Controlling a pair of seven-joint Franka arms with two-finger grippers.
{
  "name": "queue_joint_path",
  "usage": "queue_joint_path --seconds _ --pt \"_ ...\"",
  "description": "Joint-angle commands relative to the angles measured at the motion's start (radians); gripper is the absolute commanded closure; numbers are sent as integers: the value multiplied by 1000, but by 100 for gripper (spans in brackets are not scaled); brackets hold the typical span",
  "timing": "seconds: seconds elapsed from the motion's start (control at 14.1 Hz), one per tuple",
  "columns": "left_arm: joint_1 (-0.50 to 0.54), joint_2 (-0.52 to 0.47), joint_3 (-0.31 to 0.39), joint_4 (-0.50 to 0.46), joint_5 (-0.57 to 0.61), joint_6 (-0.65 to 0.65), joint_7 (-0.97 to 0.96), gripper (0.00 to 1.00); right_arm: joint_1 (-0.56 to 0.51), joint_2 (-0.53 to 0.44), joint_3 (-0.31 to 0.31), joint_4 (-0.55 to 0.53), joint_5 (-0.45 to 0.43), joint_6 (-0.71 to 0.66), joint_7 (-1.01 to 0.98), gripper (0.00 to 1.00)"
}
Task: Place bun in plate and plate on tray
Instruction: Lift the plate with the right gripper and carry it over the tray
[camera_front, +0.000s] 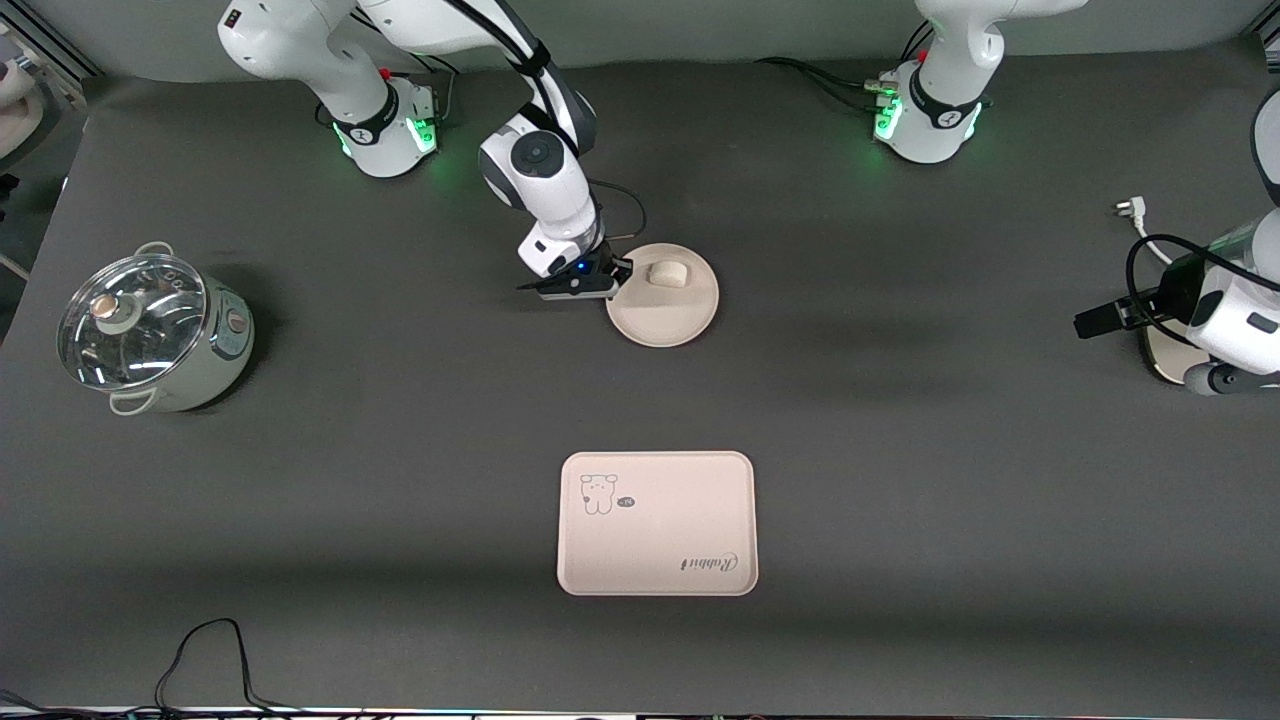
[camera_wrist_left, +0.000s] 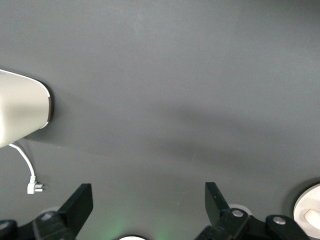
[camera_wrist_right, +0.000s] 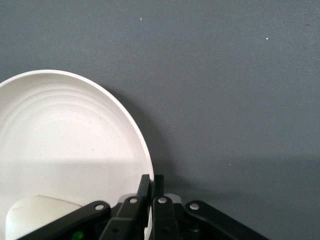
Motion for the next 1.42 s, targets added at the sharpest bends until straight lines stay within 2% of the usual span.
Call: queue_joint_path --seconds 0.0,0.14,0.43,0.57,0.64,0.71,0.92,1.07,1.21,1.35 --pt "7 -20 -7 -17 -3 -9 12 0 1 -13 0 -4 23 -4 3 100" --pt "7 -20 -7 -17 -3 -9 12 0 -16 -58 0 -3 23 -56 -13 100" --pt "7 -20 -7 -17 -3 -11 12 0 -97 -236 -1 -4 40 -214 -128 100" --pt "7 -20 -7 -17 -3 -11 14 0 -117 -310 -4 -1 159 -239 -230 100" --pt "7 -20 -7 -17 -3 -11 12 0 -125 -325 -6 0 225 -240 -278 100" --pt "7 -20 -7 -17 -3 -11 12 0 -127 -326 -9 7 251 -239 -301 100" --pt "7 -20 -7 -17 -3 -11 14 0 -142 -272 -9 60 253 -239 -306 100" --pt "7 -20 -7 -17 -3 -11 14 0 -172 -189 -10 167 247 -257 -304 100" --pt "7 -18 -7 -17 -3 -9 14 0 -220 -85 -10 317 244 -305 -312 100" --pt "7 -18 -7 -17 -3 -11 14 0 -277 42 -10 515 227 -378 -312 100"
